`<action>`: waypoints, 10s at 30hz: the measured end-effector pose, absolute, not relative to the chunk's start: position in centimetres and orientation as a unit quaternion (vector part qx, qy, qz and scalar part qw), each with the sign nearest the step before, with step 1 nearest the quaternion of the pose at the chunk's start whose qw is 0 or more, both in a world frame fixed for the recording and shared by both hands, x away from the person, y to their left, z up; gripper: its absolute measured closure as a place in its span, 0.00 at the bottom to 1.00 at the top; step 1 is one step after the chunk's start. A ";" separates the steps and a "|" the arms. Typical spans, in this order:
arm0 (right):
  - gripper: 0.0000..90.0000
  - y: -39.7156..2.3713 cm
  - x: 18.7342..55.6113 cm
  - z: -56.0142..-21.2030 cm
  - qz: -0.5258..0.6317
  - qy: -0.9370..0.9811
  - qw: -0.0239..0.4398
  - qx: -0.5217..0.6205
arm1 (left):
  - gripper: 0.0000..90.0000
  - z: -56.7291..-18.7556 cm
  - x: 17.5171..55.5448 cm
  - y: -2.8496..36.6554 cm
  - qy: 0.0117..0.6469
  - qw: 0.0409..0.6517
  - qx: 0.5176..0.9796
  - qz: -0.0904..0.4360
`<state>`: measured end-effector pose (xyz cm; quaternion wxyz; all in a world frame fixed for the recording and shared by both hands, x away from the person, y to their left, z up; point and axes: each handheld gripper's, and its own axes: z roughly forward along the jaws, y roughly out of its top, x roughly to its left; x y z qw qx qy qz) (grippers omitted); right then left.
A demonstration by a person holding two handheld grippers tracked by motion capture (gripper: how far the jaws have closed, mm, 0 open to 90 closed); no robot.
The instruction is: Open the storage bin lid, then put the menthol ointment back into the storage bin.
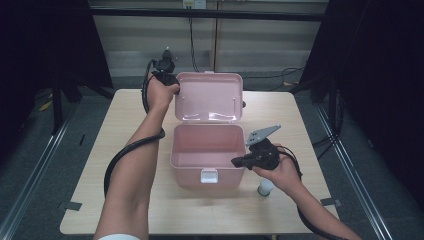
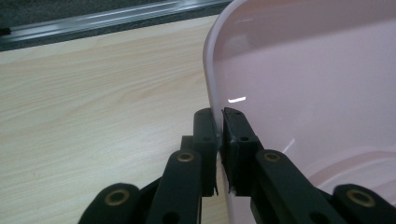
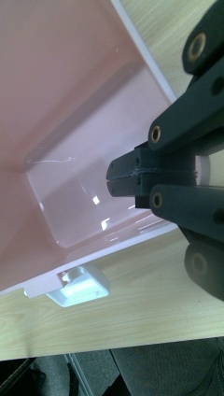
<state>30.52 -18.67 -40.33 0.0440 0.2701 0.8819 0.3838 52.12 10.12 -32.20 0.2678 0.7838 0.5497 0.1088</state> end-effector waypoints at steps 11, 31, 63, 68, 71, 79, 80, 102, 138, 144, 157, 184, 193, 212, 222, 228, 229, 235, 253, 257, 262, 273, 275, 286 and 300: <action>1.00 -18.6 30.4 -40.3 0.381 0.883 0.041 0.272 | 0.93 -33.0 52.2 10.4 0.551 0.263 0.785 0.108; 1.00 -18.4 30.1 -40.3 0.377 0.884 0.044 0.274 | 0.92 -34.6 52.4 10.9 0.557 0.249 0.786 0.101; 0.93 -20.3 30.1 -38.1 0.381 0.872 0.088 0.295 | 0.71 -34.4 50.8 12.6 0.549 0.265 0.785 0.108; 0.92 -21.0 29.9 -37.7 0.384 0.867 0.096 0.303 | 0.64 -34.5 49.7 13.3 0.541 0.266 0.790 0.107; 0.91 -21.5 29.8 -37.6 0.380 0.865 0.102 0.311 | 0.58 -34.6 49.2 13.7 0.544 0.271 0.786 0.110; 0.87 -22.2 29.9 -37.7 0.384 0.858 0.099 0.327 | 0.50 -35.6 47.9 14.6 0.543 0.271 0.788 0.101; 0.86 -22.1 29.9 -37.7 0.382 0.859 0.097 0.327 | 0.49 -35.7 47.7 14.6 0.543 0.274 0.788 0.101; 0.76 -22.0 28.3 -37.6 0.403 0.854 0.070 0.321 | 0.36 -38.2 43.4 17.3 0.522 0.303 0.790 0.109; 0.42 -25.7 27.3 -42.0 0.289 0.886 0.070 0.355 | 0.27 -47.9 36.9 22.6 0.506 0.306 0.800 0.107; 0.41 -25.8 27.2 -42.2 0.277 0.892 0.067 0.351 | 0.26 -48.8 36.3 22.3 0.493 0.305 0.805 0.122; 0.39 -26.1 27.0 -42.6 0.258 0.902 0.054 0.342 | 0.18 -50.1 35.5 22.4 0.461 0.320 0.814 0.149; 0.40 -25.3 27.1 -43.7 0.205 0.922 0.018 0.327 | 0.06 -51.1 35.1 22.1 0.437 0.341 0.814 0.173; 0.43 -24.6 27.3 -44.0 0.188 0.927 0.014 0.324 | 0.06 -51.1 35.1 22.1 0.437 0.342 0.813 0.174; 0.52 -24.1 27.6 -44.5 0.173 0.935 0.012 0.309 | 0.06 -51.1 35.1 22.1 0.437 0.342 0.814 0.173; 0.56 -23.8 27.7 -44.4 0.159 0.938 0.015 0.306 | 0.06 -51.1 35.1 22.1 0.437 0.342 0.814 0.174; 0.56 -23.9 27.7 -44.1 0.163 0.939 0.010 0.304 | 0.06 -51.1 35.2 22.1 0.437 0.342 0.813 0.174; 0.56 -23.9 27.8 -44.0 0.163 0.938 0.011 0.306 | 0.06 -51.1 35.2 22.1 0.437 0.342 0.813 0.174; 0.56 -23.7 28.0 -43.2 0.176 0.935 0.009 0.308 | 0.06 -51.1 35.2 22.1 0.437 0.341 0.814 0.175; 0.56 -23.3 29.2 -39.9 0.164 0.937 0.003 0.308 | 0.06 -51.1 35.1 22.1 0.437 0.342 0.813 0.174; 0.56 -23.2 29.7 -39.1 0.166 0.937 0.004 0.308 | 0.06 -51.1 35.1 22.1 0.437 0.342 0.813 0.174; 0.56 -23.3 30.3 -38.3 0.165 0.935 0.003 0.313 | 0.06 -51.1 35.1 22.1 0.437 0.342 0.813 0.174; 0.56 -23.0 31.3 -36.4 0.153 0.937 0.007 0.313 | 0.06 -51.1 35.1 22.1 0.437 0.342 0.813 0.174; 0.56 -22.8 31.5 -36.0 0.150 0.937 0.003 0.316 | 0.06 -51.1 35.1 22.1 0.438 0.343 0.813 0.174; 0.56 -21.9 32.5 -33.8 0.149 0.937 0.007 0.315 | 0.06 -51.1 35.1 22.1 0.437 0.342 0.814 0.175; 0.56 -21.2 33.7 -31.7 0.146 0.937 0.018 0.316 | 0.06 -51.1 35.1 22.1 0.436 0.342 0.814 0.174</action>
